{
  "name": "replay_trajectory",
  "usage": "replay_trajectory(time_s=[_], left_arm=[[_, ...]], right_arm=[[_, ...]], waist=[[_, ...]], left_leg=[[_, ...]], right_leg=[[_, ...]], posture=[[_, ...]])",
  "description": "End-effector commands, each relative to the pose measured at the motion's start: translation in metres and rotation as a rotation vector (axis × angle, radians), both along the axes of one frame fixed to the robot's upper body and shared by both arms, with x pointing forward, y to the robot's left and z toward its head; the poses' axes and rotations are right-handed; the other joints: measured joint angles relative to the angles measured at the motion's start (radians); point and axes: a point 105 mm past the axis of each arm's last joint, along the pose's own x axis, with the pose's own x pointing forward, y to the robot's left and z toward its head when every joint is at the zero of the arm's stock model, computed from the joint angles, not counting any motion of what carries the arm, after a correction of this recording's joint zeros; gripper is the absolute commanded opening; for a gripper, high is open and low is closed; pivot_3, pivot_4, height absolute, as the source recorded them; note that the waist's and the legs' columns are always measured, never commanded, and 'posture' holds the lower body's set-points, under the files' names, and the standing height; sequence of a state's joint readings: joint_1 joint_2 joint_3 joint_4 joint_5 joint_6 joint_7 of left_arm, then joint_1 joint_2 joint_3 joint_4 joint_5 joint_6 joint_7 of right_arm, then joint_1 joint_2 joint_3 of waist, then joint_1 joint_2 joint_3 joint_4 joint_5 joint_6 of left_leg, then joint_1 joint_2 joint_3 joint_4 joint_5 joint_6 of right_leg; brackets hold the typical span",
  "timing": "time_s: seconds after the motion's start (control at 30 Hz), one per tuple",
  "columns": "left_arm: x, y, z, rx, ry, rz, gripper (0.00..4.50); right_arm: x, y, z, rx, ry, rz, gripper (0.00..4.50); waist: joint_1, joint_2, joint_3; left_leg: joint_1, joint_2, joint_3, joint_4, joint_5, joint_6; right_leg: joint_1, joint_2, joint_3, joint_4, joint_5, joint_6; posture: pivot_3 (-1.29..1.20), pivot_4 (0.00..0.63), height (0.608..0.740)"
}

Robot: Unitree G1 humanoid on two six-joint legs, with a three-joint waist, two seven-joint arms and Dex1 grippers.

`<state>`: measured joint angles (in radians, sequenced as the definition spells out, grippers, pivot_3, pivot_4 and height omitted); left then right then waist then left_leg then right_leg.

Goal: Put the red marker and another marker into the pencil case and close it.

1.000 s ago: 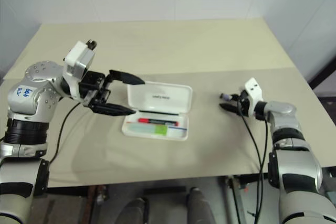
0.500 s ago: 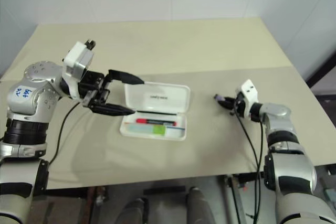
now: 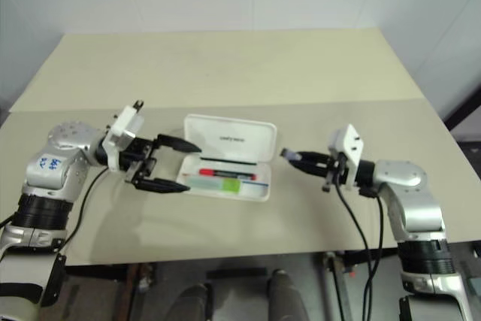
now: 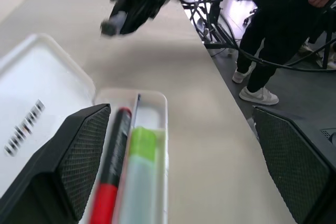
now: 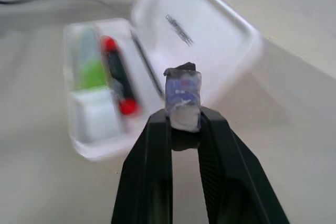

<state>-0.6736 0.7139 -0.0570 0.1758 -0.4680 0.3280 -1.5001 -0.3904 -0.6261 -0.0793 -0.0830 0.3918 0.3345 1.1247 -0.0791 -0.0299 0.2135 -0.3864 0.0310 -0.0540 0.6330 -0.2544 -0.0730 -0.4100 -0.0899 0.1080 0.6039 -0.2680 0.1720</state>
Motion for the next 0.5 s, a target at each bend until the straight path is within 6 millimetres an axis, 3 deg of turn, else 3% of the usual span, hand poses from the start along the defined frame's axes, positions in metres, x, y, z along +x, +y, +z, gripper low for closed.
replay_trajectory(time_s=[0.03,0.2,0.5], left_arm=[[-0.003,0.005,-0.004,0.015,-0.014,-0.021,4.50],[-0.003,0.004,-0.011,0.008,-0.006,-0.020,4.50],[-0.004,0.003,-0.013,-0.012,-0.007,-0.011,4.50]], right_arm=[[-0.010,0.023,0.007,0.003,-0.001,0.055,0.34],[-0.009,0.041,-0.011,-0.059,0.034,0.096,0.34],[0.006,0.052,-0.031,-0.153,0.056,0.153,0.34]], waist=[[0.003,0.000,0.000],[0.005,-0.001,0.000],[0.007,-0.001,0.000]], left_leg=[[0.000,0.000,0.000,0.000,0.000,0.000],[-0.001,0.000,0.000,0.000,0.000,0.000],[-0.001,0.000,0.000,-0.002,0.000,0.001]], right_leg=[[0.000,0.000,0.000,0.000,0.000,0.000],[0.000,0.000,0.000,-0.001,0.000,-0.001],[-0.001,0.000,-0.001,-0.002,0.000,-0.001]], posture=[[0.00,0.150,0.740],[0.00,0.150,0.740],[0.00,0.150,0.740]])
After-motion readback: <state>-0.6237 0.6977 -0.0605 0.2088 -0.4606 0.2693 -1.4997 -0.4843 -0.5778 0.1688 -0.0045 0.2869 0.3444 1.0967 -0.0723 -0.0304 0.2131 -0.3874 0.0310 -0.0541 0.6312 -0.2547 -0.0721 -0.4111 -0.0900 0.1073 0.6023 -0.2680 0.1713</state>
